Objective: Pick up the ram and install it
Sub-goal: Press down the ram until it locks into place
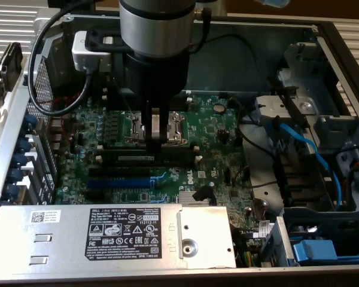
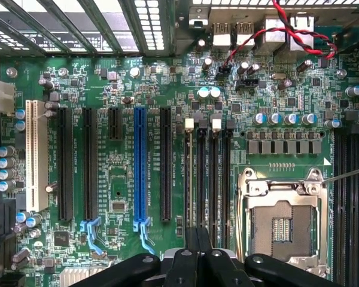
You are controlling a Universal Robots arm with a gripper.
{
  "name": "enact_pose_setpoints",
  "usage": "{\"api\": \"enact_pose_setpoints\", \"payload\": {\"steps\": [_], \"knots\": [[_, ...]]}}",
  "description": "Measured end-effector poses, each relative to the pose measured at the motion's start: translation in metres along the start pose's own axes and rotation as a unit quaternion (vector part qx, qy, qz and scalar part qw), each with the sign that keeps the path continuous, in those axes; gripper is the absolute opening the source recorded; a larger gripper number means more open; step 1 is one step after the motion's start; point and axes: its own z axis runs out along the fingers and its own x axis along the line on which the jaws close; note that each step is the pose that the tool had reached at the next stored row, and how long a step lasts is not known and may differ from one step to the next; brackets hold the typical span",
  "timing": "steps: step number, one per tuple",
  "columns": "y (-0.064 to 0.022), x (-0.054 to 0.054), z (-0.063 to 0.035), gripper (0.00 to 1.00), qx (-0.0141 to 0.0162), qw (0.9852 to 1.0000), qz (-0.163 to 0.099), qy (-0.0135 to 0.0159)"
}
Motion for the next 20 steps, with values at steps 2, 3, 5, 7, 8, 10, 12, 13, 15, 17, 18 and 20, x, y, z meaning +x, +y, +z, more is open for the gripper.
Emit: {"api": "enact_pose_setpoints", "payload": {"steps": [2, 3, 5, 7, 8, 10, 12, 13, 15, 17, 18, 20], "knots": [[0.0, 0.0, 0.0001, 0.11, -0.0005, 1.0, 0.0, 0.0001], [-0.0001, 0.0, 0.0001, 0.11, -0.0007, 1.0, 0.0, 0.0001], [-0.0001, 0.0, 0.0002, 0.11, -0.0012, 1.0, 0.0, 0.0001], [-0.0004, 0.0, 0.0003, 0.11, -0.0018, 1.0, 0.0, 0.0001], [-0.0005, 0.0, 0.0003, 0.11, -0.0019, 1.0, 0.0, 0.0001], [-0.0007, 0.0, 0.0006, 0.11, -0.0019, 1.0, 0.0, 0.0001], [-0.0008, 0.0, 0.001, 0.11, -0.0019, 1.0, 0.0, 0.0002], [-0.0008, 0.0, 0.0011, 0.11, -0.0019, 1.0, 0.0, 0.0002], [-0.0008, 0.0, 0.0015, 0.11, -0.002, 1.0, 0.0, 0.0002], [-0.0009, 0.0, 0.0018, 0.11, -0.0019, 1.0, 0.0, 0.0002], [-0.0009, 0.0, 0.0019, 0.11, -0.0019, 1.0, 0.0, 0.0002], [-0.0009, 0.0, 0.0021, 0.11, -0.002, 1.0, 0.0, 0.0002]]}}
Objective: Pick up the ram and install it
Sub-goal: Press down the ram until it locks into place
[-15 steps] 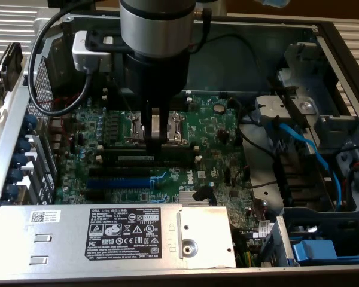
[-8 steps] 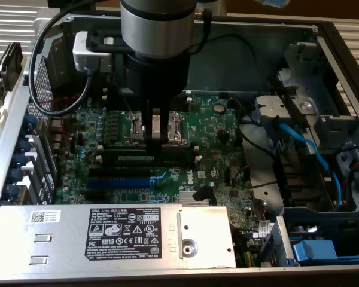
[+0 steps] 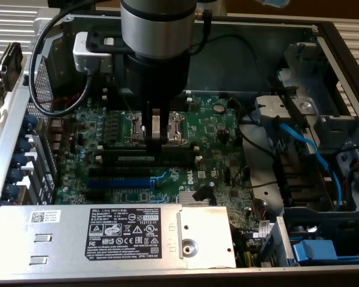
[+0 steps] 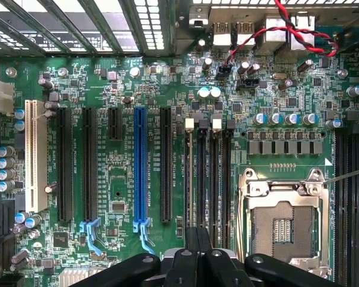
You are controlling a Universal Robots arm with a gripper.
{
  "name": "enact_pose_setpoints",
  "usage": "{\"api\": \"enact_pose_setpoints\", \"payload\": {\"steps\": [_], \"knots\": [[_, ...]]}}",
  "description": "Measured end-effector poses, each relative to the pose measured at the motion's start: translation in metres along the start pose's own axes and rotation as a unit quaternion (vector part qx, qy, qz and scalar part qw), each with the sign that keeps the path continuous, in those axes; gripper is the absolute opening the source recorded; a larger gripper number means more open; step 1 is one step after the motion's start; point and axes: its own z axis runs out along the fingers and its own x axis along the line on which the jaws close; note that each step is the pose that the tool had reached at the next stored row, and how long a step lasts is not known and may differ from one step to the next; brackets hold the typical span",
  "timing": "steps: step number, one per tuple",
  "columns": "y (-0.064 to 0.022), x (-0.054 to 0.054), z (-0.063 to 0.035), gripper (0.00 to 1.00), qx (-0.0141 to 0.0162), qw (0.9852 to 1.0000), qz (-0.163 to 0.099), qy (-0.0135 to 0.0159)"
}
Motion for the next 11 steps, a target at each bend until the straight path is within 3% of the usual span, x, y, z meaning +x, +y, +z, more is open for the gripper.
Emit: {"api": "enact_pose_setpoints", "payload": {"steps": [11], "knots": [[-0.0002, 0.0, 0.0007, 0.11, 0.0, 1.0, 0.0, 0.0]]}}
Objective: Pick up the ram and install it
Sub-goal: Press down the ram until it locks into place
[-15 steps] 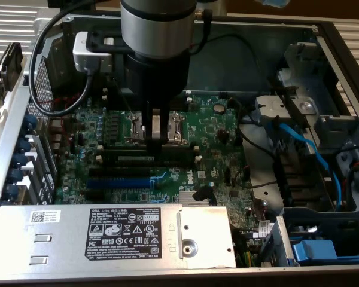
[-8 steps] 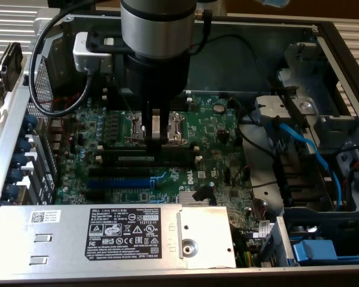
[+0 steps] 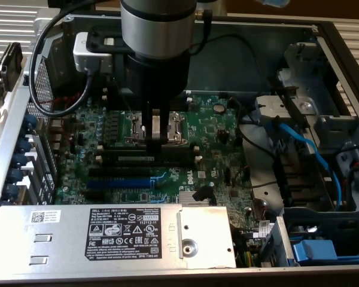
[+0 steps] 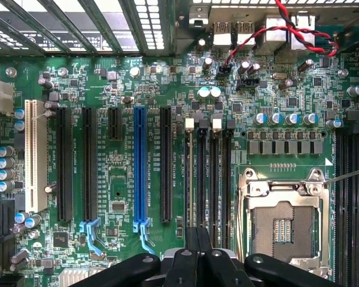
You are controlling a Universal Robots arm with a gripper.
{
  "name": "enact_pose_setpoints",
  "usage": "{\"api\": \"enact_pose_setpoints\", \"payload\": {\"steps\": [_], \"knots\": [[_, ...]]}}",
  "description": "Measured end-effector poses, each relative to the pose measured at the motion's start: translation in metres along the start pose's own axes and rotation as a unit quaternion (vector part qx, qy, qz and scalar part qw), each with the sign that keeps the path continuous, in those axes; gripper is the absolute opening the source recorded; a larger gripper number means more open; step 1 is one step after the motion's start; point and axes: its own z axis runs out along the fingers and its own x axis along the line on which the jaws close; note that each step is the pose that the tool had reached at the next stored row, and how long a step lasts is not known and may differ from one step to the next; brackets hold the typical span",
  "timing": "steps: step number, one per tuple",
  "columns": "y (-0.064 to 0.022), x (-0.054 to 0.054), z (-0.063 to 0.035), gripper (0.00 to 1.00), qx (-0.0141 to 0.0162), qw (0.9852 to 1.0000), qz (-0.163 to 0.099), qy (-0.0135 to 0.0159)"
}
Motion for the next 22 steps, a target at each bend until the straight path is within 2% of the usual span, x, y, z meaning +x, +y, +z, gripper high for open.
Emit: {"api": "enact_pose_setpoints", "payload": {"steps": [22], "knots": [[0.0, 0.0, 0.0018, 0.11, 0.0, 1.0, 0.0, 0.0]]}}
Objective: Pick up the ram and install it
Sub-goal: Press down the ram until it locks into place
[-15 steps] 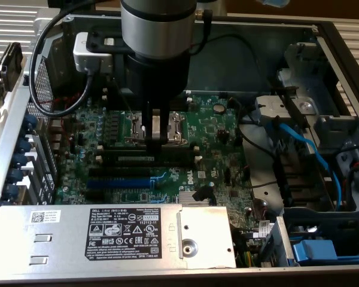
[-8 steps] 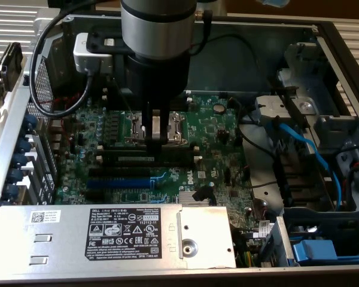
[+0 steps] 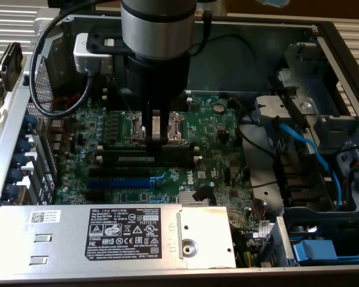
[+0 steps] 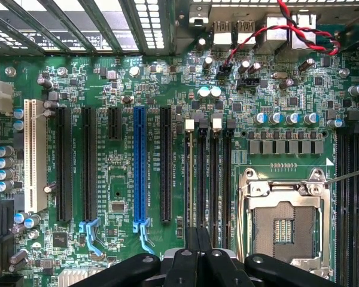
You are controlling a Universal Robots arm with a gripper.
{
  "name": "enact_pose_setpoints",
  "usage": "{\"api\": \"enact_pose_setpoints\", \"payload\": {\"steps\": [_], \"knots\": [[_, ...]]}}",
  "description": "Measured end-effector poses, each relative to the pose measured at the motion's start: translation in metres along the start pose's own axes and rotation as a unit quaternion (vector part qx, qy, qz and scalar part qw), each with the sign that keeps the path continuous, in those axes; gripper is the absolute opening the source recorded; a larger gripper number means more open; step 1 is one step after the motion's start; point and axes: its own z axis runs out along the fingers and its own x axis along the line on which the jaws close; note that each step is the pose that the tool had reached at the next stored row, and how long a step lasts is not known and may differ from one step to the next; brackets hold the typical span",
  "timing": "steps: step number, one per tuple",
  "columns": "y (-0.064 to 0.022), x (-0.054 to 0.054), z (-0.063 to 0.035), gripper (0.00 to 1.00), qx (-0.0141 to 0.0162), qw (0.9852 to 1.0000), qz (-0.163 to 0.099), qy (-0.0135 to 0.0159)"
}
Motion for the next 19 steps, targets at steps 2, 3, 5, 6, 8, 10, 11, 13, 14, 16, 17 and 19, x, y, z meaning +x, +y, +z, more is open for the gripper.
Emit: {"api": "enact_pose_setpoints", "payload": {"steps": [2, 3, 5, 6, 8, 10, 11, 13, 14, 16, 17, 19], "knots": [[0.0, 0.0, 0.0003, 0.11, 0.0, 1.0, 0.0, -0.0001], [0.0, 0.0, 0.0004, 0.11, 0.0, 1.0, 0.0, -0.0001], [0.0, 0.0, 0.0005, 0.11, 0.0, 1.0, 0.0, 0.0], [0.0, 0.0, 0.0006, 0.11, 0.0, 1.0, 0.0, 0.0], [0.0, 0.0, 0.0008, 0.11, 0.0, 1.0, 0.0, 0.0], [0.0, 0.0, 0.001, 0.11, 0.0, 1.0, 0.0, -0.0001], [0.0, 0.0, 0.001, 0.11, 0.0, 1.0, 0.0, -0.0001], [0.0, 0.0, 0.0012, 0.11, 0.0, 1.0, 0.0, 0.0], [0.0, 0.0, 0.0012, 0.11, 0.0, 1.0, 0.0, 0.0], [0.0, 0.0, 0.0013, 0.11, 0.0, 1.0, 0.0, -0.0001], [0.0, 0.0, 0.0013, 0.11, 0.0, 1.0, 0.0, -0.0001], [0.0, 0.0, 0.0013, 0.11, 0.0, 1.0, 0.0, -0.0001]]}}
